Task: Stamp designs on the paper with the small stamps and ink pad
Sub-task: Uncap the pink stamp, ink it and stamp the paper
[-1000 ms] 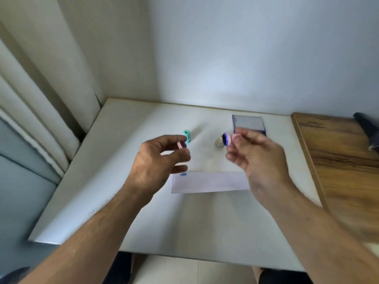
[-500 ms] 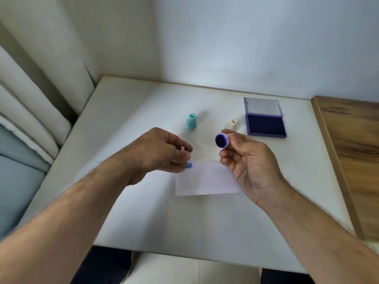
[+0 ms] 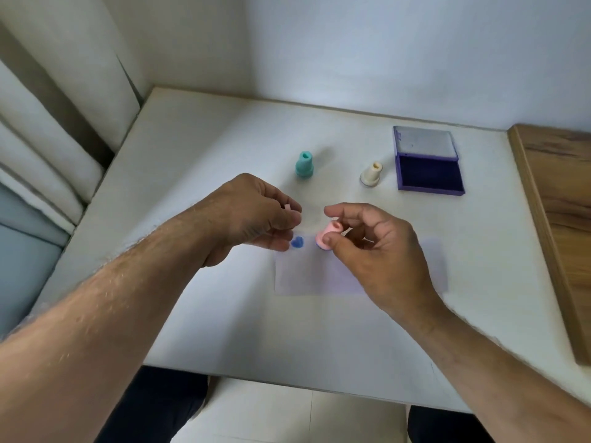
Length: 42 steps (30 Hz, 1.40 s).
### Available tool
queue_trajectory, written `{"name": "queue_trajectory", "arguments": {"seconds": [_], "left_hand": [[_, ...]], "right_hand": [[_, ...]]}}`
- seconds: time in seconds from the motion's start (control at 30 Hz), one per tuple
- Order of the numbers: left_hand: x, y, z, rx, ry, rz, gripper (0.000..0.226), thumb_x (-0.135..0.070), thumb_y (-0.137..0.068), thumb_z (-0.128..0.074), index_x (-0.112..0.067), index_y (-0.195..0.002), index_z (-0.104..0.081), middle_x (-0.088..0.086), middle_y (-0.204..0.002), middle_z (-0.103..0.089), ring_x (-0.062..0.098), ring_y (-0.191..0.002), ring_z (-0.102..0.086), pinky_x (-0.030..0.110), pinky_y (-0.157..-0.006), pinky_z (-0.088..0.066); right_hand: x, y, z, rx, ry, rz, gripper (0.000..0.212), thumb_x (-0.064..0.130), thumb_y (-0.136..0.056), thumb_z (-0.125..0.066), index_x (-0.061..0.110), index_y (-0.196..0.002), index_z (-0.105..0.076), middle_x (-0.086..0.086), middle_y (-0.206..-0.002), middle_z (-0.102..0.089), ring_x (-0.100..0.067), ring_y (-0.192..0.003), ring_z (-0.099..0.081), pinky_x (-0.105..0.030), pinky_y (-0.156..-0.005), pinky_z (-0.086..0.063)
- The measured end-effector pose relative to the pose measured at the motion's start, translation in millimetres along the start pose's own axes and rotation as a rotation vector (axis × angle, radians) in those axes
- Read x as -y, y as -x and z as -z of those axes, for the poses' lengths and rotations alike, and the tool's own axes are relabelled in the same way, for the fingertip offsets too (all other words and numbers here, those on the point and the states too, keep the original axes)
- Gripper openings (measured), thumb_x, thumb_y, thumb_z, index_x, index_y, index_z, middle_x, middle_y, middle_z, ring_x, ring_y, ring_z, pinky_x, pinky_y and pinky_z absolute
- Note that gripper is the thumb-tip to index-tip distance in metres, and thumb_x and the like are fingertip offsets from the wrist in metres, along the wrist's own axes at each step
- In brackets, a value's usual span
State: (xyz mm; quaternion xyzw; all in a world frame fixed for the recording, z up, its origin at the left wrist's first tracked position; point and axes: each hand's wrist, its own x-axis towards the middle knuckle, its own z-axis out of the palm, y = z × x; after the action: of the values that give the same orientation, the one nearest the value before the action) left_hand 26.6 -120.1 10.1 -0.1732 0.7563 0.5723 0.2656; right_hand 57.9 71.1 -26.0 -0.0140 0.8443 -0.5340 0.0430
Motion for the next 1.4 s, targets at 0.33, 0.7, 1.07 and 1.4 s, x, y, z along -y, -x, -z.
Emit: {"name": "queue_trajectory", "arguments": {"seconds": [0.33,0.7,1.07,1.4], "left_hand": [[2.6,-3.5,-0.6,-0.025,0.004,-0.002,0.009,-0.002,-0.088,-0.069,-0.002,-0.096,-0.073,0.017,-0.084,-0.070,0.023,-0.081,-0.069,0.037,-0.083,-0.062],[4.3,-6.1,-5.1,-0.048,0.008,0.026,0.005,-0.006,-0.087,-0.070,-0.006,-0.091,-0.074,0.014,-0.085,-0.070,0.023,-0.085,-0.071,0.038,-0.086,-0.060],[3.5,-5.8,-6.6,-0.060,-0.013,0.032,0.005,-0.007,-0.087,-0.071,-0.006,-0.091,-0.074,0.014,-0.085,-0.070,0.023,-0.087,-0.071,0.037,-0.086,-0.060],[4.4,-2.0,-7.8,-0.061,-0.027,0.026,0.010,-0.005,-0.087,-0.070,-0.003,-0.096,-0.073,0.010,-0.086,-0.069,0.024,-0.089,-0.073,0.036,-0.087,-0.060]], "right_hand": [[-8.3,2.2,-9.3,-0.066,0.228,0.233,0.024,0.027,-0.086,-0.073,0.022,-0.109,-0.070,0.010,-0.094,-0.068,-0.002,-0.073,-0.064,-0.008,-0.067,-0.053],[-1.2,3.4,-8.5,-0.029,0.440,0.346,0.022,0.017,-0.083,-0.076,0.012,-0.105,-0.074,-0.001,-0.092,-0.075,-0.011,-0.076,-0.067,-0.022,-0.077,-0.059],[12.8,-1.0,-7.8,0.022,0.508,0.207,0.021,0.023,-0.084,-0.075,0.014,-0.102,-0.076,0.001,-0.103,-0.076,-0.013,-0.088,-0.071,-0.022,-0.088,-0.053],[31.6,-19.4,-4.6,0.170,0.511,-0.058,0.007,0.021,-0.084,-0.075,0.015,-0.088,-0.075,0.004,-0.095,-0.077,-0.006,-0.077,-0.066,-0.006,-0.082,-0.046]]}}
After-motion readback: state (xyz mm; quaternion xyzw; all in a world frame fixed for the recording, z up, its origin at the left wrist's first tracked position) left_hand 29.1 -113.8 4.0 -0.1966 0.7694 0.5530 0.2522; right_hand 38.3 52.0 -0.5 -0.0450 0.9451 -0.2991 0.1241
